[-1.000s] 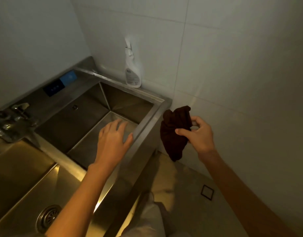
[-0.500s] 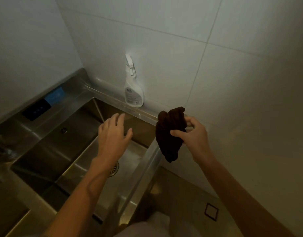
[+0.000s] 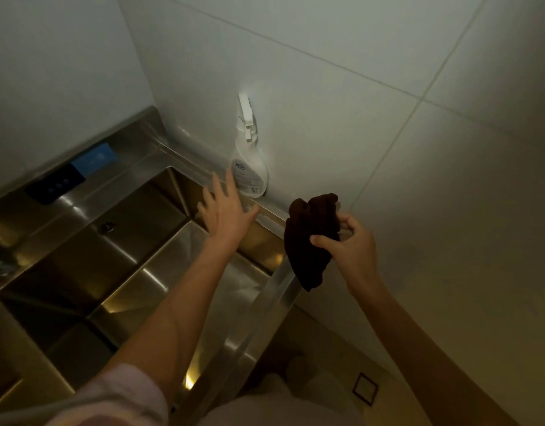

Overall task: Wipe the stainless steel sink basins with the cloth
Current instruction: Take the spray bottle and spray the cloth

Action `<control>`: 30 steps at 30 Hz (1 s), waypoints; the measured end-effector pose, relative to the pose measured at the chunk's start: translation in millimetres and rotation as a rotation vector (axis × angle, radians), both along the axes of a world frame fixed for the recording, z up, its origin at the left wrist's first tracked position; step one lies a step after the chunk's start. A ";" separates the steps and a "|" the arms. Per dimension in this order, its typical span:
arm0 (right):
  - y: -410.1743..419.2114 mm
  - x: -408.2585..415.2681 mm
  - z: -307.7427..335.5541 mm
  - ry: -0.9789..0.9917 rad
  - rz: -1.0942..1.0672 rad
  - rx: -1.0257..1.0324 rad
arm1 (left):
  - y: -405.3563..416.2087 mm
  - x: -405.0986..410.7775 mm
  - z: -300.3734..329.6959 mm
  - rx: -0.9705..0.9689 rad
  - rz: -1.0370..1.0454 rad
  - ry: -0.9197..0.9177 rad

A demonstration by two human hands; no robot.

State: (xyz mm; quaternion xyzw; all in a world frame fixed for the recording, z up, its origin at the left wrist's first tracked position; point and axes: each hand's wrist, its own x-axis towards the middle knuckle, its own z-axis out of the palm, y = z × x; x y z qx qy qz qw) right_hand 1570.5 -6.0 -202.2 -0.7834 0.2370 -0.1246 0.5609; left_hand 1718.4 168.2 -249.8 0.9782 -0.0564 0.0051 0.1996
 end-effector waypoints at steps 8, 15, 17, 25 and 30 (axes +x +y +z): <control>-5.1 -6.2 -15.1 0.044 -0.046 0.021 | -40.3 54.1 -19.9 -0.144 0.055 0.009; -4.3 -5.3 -23.3 0.039 -0.133 0.032 | -68.4 72.8 -41.3 -0.343 0.110 -0.107; -3.9 -3.5 -25.8 0.040 -0.156 0.010 | -72.0 74.9 -45.1 -0.367 0.122 -0.156; -0.8 -3.1 -36.4 0.074 -0.201 -0.091 | -65.4 87.8 -59.6 -0.423 0.085 -0.265; 5.3 -6.1 -37.9 0.070 -0.200 -0.103 | -63.6 91.6 -58.3 -0.481 0.084 -0.265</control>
